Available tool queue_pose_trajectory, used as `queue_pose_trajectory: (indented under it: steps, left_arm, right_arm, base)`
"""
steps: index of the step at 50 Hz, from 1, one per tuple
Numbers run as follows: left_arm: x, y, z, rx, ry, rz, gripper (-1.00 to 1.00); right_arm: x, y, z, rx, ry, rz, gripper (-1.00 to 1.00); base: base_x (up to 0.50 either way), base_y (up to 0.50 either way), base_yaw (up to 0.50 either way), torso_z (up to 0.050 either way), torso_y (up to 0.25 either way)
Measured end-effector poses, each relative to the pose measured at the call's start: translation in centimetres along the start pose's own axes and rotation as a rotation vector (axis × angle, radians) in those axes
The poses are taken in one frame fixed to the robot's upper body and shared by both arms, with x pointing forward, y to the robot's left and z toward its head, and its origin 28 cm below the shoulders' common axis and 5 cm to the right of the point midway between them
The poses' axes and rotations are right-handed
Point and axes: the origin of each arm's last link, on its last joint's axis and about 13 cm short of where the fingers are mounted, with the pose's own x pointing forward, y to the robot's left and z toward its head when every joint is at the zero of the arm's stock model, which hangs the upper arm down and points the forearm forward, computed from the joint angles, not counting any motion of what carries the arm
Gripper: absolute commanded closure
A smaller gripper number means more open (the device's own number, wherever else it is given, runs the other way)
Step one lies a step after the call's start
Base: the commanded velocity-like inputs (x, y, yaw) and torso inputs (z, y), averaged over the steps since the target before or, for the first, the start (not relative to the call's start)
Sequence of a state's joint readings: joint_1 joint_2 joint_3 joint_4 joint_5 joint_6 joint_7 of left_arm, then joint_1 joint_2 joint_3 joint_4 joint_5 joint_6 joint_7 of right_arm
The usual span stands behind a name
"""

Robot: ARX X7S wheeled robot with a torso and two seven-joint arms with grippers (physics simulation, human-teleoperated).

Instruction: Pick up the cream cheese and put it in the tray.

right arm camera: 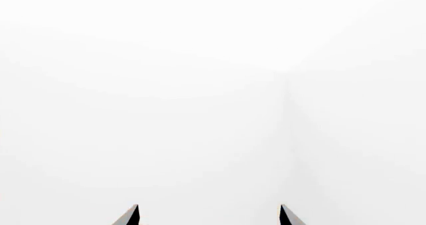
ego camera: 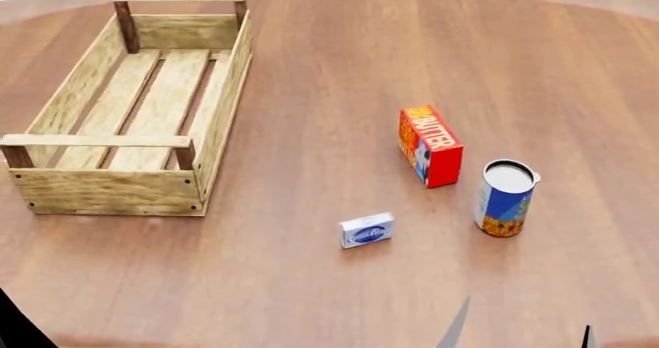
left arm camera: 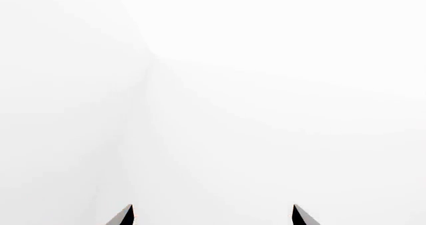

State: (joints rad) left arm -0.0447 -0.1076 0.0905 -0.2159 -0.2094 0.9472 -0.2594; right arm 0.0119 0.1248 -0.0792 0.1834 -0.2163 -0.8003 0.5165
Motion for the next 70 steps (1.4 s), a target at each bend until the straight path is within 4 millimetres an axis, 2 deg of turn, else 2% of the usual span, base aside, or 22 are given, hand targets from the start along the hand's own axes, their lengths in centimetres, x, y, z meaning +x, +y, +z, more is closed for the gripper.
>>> queue_pose_trajectory:
  steps: [70]
  left_arm:
    - [-0.06,0.09,0.06,0.013,-0.016,0.004,-1.0]
  right_arm:
    - [-0.46,0.3,0.55,0.016,0.008,0.049,-1.0]
  base:
    - [0.01,0.14,0.0,0.0,0.0]
